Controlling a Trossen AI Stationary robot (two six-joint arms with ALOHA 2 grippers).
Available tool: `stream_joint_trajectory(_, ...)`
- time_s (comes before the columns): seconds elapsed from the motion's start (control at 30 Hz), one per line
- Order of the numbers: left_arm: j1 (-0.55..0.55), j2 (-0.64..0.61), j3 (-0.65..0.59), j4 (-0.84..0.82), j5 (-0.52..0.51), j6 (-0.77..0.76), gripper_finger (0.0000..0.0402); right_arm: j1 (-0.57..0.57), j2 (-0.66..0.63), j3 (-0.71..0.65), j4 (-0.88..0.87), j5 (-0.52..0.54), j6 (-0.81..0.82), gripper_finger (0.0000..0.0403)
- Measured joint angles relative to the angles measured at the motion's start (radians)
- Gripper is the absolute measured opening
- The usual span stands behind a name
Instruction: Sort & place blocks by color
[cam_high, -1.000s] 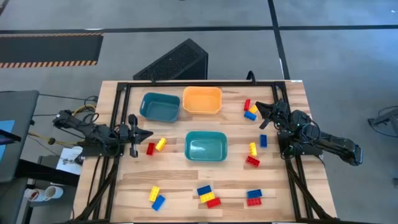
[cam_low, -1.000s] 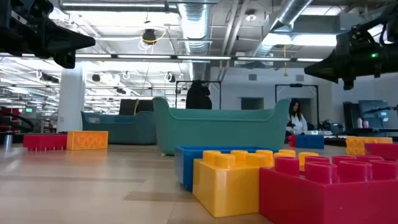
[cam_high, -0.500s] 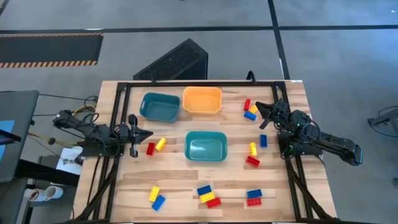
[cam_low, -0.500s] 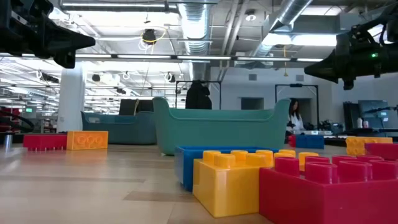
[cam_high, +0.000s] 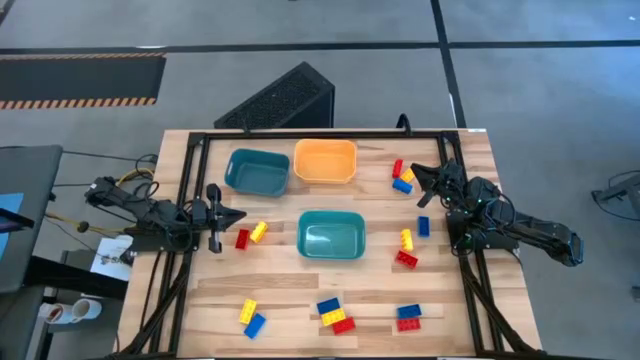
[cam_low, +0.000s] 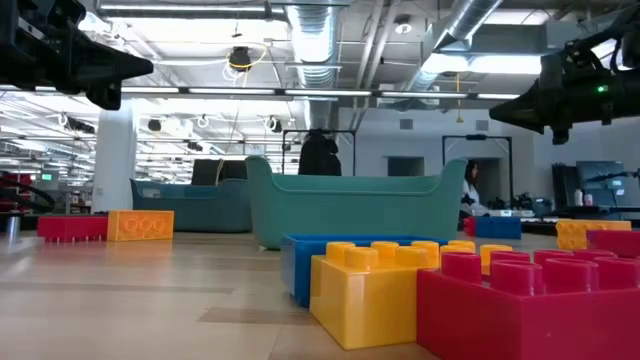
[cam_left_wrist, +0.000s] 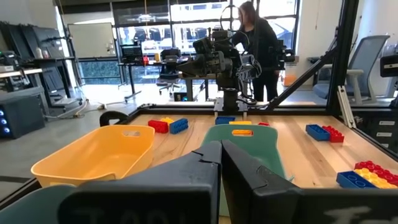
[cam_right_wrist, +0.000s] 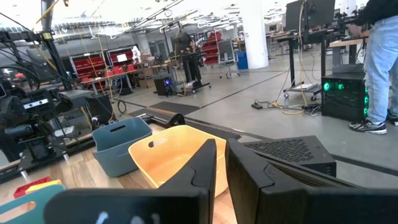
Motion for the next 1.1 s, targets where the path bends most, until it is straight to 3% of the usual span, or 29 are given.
stream_joint_trajectory(1.1, 0.000, 0.000, 0.000, 0.000, 0.000, -0.015, 0.0000, 0.000, 0.000, 0.000, 0.000, 0.000, 0.000, 0.0061)
